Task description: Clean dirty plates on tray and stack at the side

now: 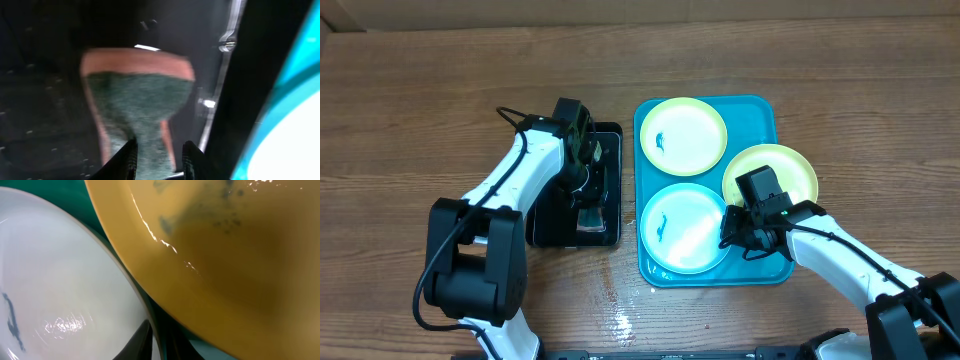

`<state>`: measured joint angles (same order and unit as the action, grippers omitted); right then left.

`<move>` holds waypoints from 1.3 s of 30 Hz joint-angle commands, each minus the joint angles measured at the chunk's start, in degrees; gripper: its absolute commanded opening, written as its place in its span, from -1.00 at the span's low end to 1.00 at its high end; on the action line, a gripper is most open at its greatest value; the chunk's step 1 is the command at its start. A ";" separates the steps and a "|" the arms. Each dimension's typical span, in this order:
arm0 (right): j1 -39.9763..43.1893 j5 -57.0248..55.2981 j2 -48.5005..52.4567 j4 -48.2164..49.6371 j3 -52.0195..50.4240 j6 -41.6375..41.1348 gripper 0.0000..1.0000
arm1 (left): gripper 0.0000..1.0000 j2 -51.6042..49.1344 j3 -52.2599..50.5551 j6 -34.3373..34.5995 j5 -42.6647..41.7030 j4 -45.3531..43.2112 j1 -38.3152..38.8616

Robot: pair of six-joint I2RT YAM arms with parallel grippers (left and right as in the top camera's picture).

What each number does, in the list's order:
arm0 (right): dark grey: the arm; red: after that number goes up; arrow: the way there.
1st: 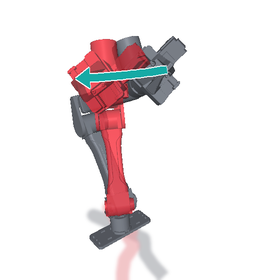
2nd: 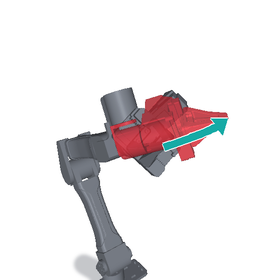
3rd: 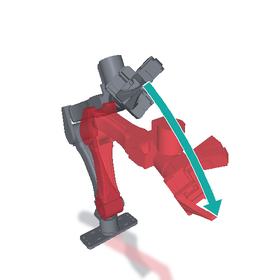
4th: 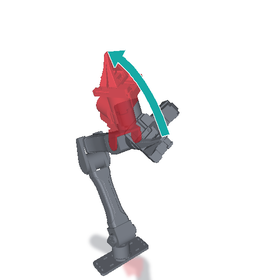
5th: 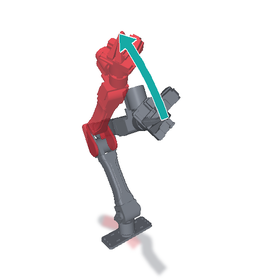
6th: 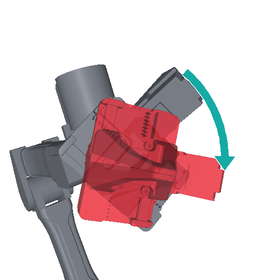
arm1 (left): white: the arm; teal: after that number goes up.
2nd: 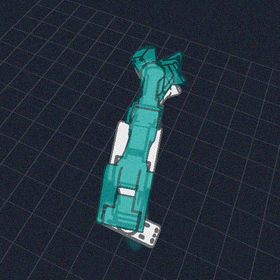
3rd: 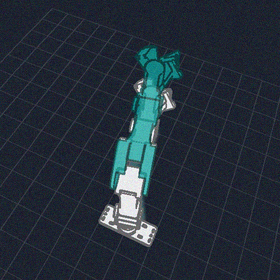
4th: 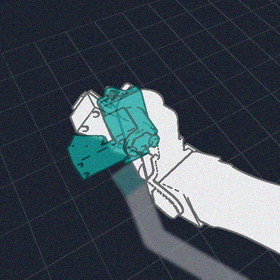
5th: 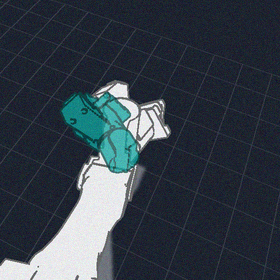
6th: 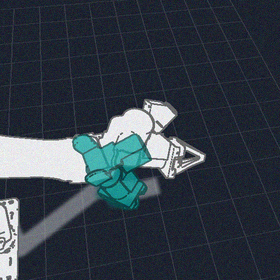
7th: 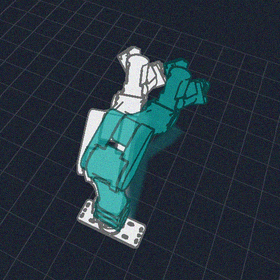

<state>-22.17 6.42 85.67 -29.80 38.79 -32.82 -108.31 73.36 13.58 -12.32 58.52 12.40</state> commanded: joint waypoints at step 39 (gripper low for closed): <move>-0.09 -1.42 0.17 -0.76 0.70 -0.22 -0.68 | -0.91 -0.33 13.05 4.02 12.17 12.68 3.39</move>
<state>-22.17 6.37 85.67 -30.04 38.92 -32.82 -108.47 82.56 16.64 -3.05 69.65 15.40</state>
